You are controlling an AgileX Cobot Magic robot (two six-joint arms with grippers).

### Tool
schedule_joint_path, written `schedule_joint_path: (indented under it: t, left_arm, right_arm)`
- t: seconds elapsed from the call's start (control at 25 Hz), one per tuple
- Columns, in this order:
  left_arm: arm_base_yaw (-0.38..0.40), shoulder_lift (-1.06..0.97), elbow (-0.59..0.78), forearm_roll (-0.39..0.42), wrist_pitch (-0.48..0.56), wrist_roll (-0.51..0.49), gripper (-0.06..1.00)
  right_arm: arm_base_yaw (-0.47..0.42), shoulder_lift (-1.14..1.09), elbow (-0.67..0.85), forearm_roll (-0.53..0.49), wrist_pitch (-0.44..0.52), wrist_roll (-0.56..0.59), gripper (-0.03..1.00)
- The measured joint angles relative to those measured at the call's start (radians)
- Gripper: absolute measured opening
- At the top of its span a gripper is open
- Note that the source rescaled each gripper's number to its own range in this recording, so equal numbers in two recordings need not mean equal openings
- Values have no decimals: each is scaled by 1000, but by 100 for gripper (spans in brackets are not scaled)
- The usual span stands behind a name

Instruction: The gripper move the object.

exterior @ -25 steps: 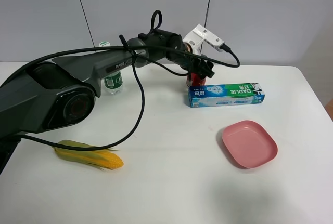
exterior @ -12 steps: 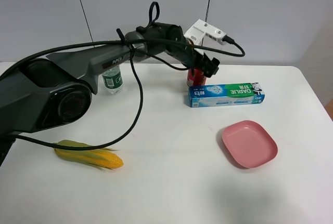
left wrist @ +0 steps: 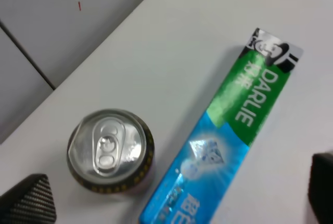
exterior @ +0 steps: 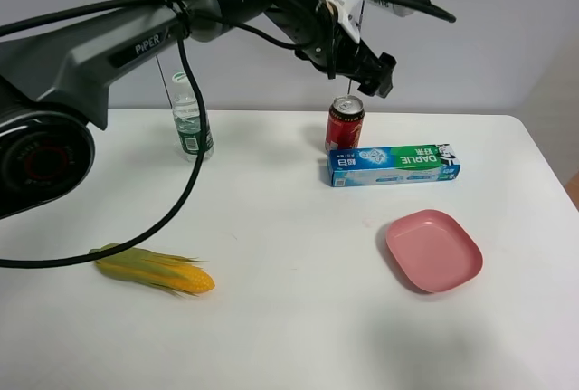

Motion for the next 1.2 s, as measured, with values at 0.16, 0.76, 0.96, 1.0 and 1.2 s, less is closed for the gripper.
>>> schedule_joint_path:
  t: [0.16,0.76,0.96,1.0,1.2]
  left_arm:
    - [0,-50,0,5,79,-52,98]
    - [151,-299,-1,202,281,-142,98]
    - [275,-348,-1,259,354,-110,98]
    - [301,-355,-1,266,370,-103,99]
    - [417,-433,106,273,373,-80,98]
  right_arm:
    - [0,0,0,0,0,0,100]
    - [0,0,0,0,0,0,100]
    - [0,0,0,0,0,0,100]
    - [0,0,0,0,0,0,100]
    - [0,0,0,0,0,0,100]
